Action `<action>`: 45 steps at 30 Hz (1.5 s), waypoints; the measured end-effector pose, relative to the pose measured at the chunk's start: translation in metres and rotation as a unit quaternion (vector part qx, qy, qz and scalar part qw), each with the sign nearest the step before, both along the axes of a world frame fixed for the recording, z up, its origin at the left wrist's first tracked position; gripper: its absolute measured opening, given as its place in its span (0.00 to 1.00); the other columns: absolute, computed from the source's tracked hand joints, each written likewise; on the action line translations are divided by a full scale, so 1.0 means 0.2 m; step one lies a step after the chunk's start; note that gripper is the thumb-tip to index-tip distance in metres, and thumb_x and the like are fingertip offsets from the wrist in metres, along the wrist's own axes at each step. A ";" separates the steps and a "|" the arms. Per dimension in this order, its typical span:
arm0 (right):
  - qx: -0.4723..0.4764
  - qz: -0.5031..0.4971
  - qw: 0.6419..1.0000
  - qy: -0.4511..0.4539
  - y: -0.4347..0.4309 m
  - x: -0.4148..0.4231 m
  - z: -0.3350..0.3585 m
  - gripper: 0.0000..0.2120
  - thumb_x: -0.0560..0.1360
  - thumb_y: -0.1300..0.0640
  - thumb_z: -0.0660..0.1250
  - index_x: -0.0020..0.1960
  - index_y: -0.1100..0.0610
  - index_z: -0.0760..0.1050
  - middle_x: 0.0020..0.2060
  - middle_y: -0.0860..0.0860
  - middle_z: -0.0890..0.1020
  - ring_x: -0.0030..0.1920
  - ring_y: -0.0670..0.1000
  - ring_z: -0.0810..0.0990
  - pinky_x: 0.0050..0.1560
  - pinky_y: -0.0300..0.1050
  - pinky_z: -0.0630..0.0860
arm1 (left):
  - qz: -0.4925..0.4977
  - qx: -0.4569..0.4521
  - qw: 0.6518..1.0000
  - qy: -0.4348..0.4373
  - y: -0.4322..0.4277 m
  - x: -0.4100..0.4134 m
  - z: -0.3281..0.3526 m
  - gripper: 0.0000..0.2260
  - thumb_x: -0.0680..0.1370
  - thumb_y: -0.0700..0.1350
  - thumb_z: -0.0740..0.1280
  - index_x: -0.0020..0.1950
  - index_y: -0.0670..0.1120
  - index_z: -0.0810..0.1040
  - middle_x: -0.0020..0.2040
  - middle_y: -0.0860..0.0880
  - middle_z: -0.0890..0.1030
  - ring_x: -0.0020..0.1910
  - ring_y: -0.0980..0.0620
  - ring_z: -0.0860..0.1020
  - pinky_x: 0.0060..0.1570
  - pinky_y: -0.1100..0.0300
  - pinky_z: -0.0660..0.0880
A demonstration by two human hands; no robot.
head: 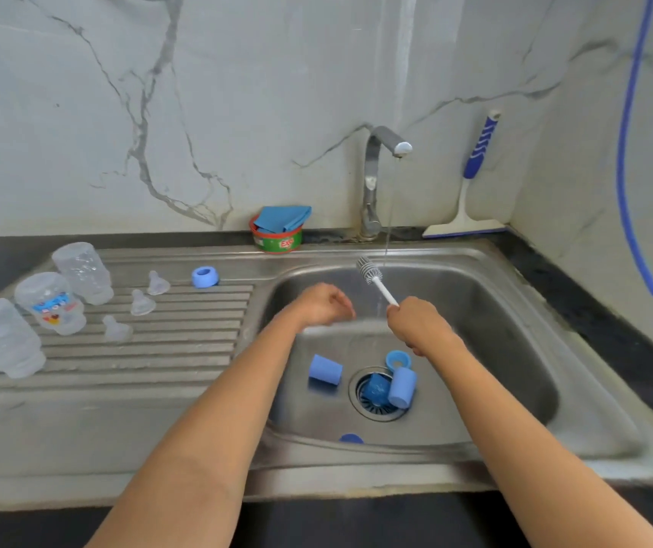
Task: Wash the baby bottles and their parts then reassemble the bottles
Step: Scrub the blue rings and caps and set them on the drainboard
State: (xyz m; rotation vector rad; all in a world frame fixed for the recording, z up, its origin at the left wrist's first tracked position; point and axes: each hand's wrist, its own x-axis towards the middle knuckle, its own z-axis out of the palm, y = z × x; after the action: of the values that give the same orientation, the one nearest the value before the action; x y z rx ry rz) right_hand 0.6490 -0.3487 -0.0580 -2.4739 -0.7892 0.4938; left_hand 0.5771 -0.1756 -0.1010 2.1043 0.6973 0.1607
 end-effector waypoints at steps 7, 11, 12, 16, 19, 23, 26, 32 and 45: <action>-0.050 -0.028 0.997 -0.049 -0.04 0.09 -0.14 0.16 0.81 0.54 0.54 0.60 0.61 0.73 0.54 0.57 0.78 0.53 0.58 0.79 0.47 0.47 0.74 | -0.143 0.115 0.966 0.184 -0.15 0.23 -0.21 0.17 0.75 0.40 0.69 0.63 0.48 0.76 0.61 0.47 0.77 0.56 0.49 0.76 0.56 0.58 0.73; -0.050 -0.033 0.997 -0.046 -0.05 0.12 -0.17 0.13 0.80 0.56 0.56 0.58 0.61 0.74 0.53 0.56 0.78 0.53 0.58 0.79 0.47 0.47 0.75 | -0.231 0.236 0.918 0.221 -0.25 0.34 -0.29 0.25 0.77 0.37 0.65 0.73 0.46 0.66 0.69 0.42 0.69 0.66 0.43 0.70 0.62 0.53 0.69; -0.049 -0.033 0.997 -0.047 -0.05 0.13 -0.17 0.13 0.80 0.57 0.56 0.58 0.61 0.74 0.54 0.56 0.78 0.54 0.58 0.79 0.48 0.47 0.75 | -0.248 0.251 0.909 0.220 -0.26 0.36 -0.30 0.25 0.77 0.37 0.65 0.73 0.44 0.65 0.69 0.41 0.69 0.66 0.42 0.70 0.63 0.52 0.69; -0.057 -0.026 0.997 -0.054 -0.04 0.14 -0.18 0.12 0.80 0.60 0.55 0.59 0.61 0.73 0.55 0.57 0.77 0.55 0.59 0.78 0.47 0.47 0.74 | -0.273 0.263 0.894 0.238 -0.31 0.46 -0.37 0.23 0.76 0.40 0.68 0.70 0.42 0.68 0.67 0.41 0.73 0.63 0.43 0.73 0.63 0.50 0.70; -0.061 -0.028 0.996 -0.062 -0.04 0.15 -0.18 0.13 0.79 0.61 0.54 0.60 0.61 0.72 0.56 0.57 0.76 0.56 0.59 0.78 0.47 0.48 0.74 | -0.300 0.269 0.879 0.254 -0.36 0.51 -0.39 0.19 0.79 0.36 0.63 0.71 0.38 0.67 0.70 0.42 0.69 0.56 0.51 0.74 0.57 0.68 0.70; -0.051 -0.044 0.996 -0.063 -0.06 0.16 -0.16 0.14 0.81 0.59 0.54 0.61 0.61 0.72 0.57 0.57 0.76 0.57 0.59 0.78 0.52 0.50 0.75 | -0.301 0.278 0.881 0.239 -0.32 0.53 -0.48 0.14 0.74 0.38 0.69 0.59 0.42 0.76 0.58 0.44 0.78 0.53 0.47 0.75 0.58 0.56 0.74; -0.052 -0.046 0.996 -0.063 -0.07 0.17 -0.15 0.14 0.81 0.59 0.54 0.62 0.62 0.72 0.57 0.57 0.76 0.57 0.59 0.78 0.51 0.50 0.76 | -0.190 0.200 0.945 0.175 -0.20 0.52 -0.52 0.11 0.72 0.46 0.70 0.53 0.50 0.77 0.52 0.49 0.78 0.51 0.45 0.78 0.49 0.55 0.75; -0.058 -0.059 0.993 -0.084 -0.10 0.17 -0.11 0.15 0.82 0.58 0.53 0.64 0.62 0.70 0.59 0.57 0.75 0.58 0.58 0.78 0.52 0.50 0.76 | 0.122 -0.333 0.931 -0.088 -0.14 0.42 -0.20 0.13 0.83 0.46 0.55 0.60 0.40 0.72 0.49 0.39 0.78 0.44 0.46 0.79 0.57 0.48 0.75; -0.062 -0.052 0.990 -0.119 -0.12 0.15 -0.09 0.17 0.83 0.56 0.50 0.65 0.60 0.70 0.59 0.55 0.76 0.58 0.56 0.78 0.43 0.44 0.70 | 0.213 -0.550 0.747 -0.306 -0.26 0.42 -0.02 0.16 0.79 0.44 0.66 0.64 0.37 0.72 0.54 0.39 0.78 0.51 0.47 0.78 0.49 0.56 0.77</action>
State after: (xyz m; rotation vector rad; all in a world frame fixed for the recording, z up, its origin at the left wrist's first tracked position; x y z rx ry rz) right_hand 0.6781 -0.3725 -0.0753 -2.7088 -0.7340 0.2194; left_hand 0.6603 -0.2273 -0.1040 0.6495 0.6080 0.5181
